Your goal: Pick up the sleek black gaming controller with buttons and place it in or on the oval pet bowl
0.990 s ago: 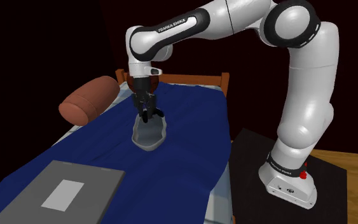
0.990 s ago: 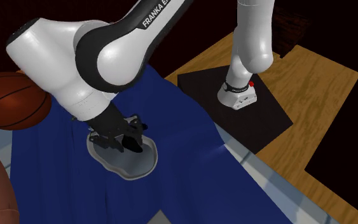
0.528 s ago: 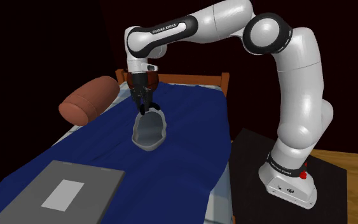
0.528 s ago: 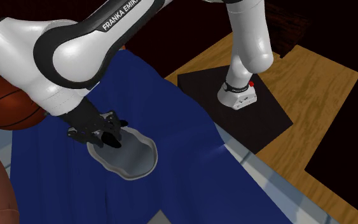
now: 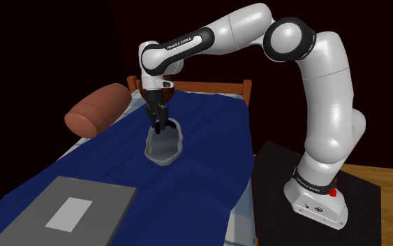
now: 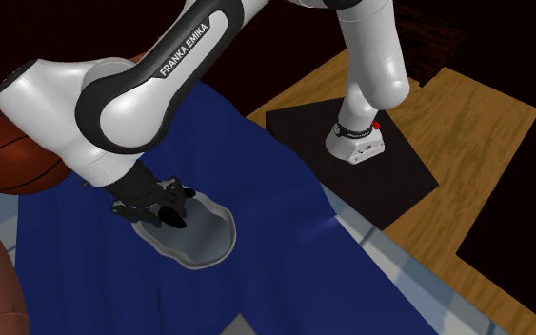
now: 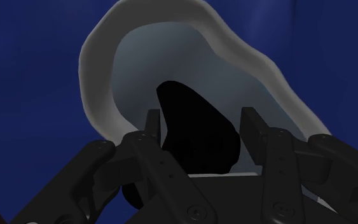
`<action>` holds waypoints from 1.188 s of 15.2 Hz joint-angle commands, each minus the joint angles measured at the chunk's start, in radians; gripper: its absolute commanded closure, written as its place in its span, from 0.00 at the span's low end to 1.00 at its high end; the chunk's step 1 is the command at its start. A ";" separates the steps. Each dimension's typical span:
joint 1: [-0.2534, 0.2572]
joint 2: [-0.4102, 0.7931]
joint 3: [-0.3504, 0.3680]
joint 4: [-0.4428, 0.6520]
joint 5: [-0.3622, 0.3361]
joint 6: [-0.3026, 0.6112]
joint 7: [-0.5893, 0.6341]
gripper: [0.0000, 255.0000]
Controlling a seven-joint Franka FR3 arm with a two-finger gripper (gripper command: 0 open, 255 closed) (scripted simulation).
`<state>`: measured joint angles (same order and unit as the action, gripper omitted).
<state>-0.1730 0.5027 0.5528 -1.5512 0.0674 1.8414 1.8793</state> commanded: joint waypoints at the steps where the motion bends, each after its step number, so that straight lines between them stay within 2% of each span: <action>1: 0.001 0.011 -0.003 -0.013 -0.004 0.023 -0.004 1.00; 4: 0.003 0.024 -0.007 -0.032 -0.009 0.054 -0.008 1.00; 12: 0.003 0.024 -0.007 -0.032 -0.009 0.054 -0.008 1.00; 13: 0.003 0.024 -0.007 -0.032 -0.009 0.054 -0.008 0.00; 18: 0.003 0.024 -0.007 -0.032 -0.009 0.054 -0.008 0.00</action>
<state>-0.1702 0.5266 0.5459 -1.5833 0.0586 1.8949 1.8710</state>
